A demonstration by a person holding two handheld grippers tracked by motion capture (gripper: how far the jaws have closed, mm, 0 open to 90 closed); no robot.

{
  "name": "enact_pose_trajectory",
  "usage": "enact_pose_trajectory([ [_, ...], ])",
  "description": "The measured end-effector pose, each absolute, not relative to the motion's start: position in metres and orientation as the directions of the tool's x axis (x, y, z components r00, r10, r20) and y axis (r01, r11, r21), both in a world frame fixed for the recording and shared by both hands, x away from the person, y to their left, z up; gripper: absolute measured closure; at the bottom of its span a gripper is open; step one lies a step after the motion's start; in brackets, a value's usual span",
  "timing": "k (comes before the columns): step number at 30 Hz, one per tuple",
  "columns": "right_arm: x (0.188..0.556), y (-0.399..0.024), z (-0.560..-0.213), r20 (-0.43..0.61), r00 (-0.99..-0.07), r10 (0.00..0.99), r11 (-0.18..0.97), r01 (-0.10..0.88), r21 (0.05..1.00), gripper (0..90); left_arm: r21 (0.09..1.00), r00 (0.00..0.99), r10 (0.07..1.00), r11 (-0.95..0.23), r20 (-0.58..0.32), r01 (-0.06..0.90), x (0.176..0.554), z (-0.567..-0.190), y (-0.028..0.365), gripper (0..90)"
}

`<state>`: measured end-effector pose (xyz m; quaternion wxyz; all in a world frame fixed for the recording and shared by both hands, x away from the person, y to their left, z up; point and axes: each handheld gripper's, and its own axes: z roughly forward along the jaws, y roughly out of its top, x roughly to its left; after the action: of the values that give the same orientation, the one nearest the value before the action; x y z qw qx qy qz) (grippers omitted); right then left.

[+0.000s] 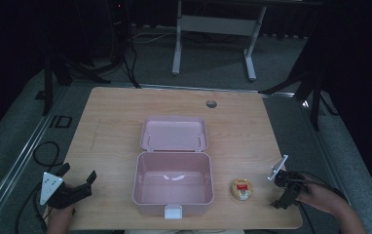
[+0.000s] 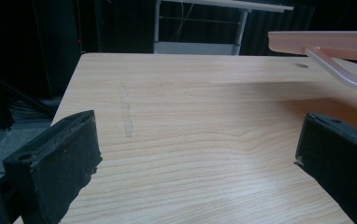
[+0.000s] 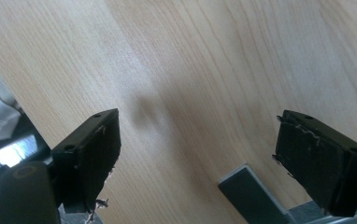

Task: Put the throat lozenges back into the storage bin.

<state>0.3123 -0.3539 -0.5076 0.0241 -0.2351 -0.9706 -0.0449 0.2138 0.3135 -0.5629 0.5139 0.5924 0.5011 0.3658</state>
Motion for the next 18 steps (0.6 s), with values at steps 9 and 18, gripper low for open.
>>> enact_pose_trajectory([
  [9,0.309,-0.335,-0.508,0.038,-0.94,0.34,0.94,0.34,-0.014,13.9,0.976,0.232,0.969,0.03,-0.081,0.218,0.214,-0.563,0.313,0.3],
  [18,0.317,-0.314,-0.509,0.052,-0.955,0.293,0.956,0.291,-0.051,13.3,0.976,0.233,0.969,0.028,-0.079,0.217,0.214,-0.563,0.313,0.3],
])
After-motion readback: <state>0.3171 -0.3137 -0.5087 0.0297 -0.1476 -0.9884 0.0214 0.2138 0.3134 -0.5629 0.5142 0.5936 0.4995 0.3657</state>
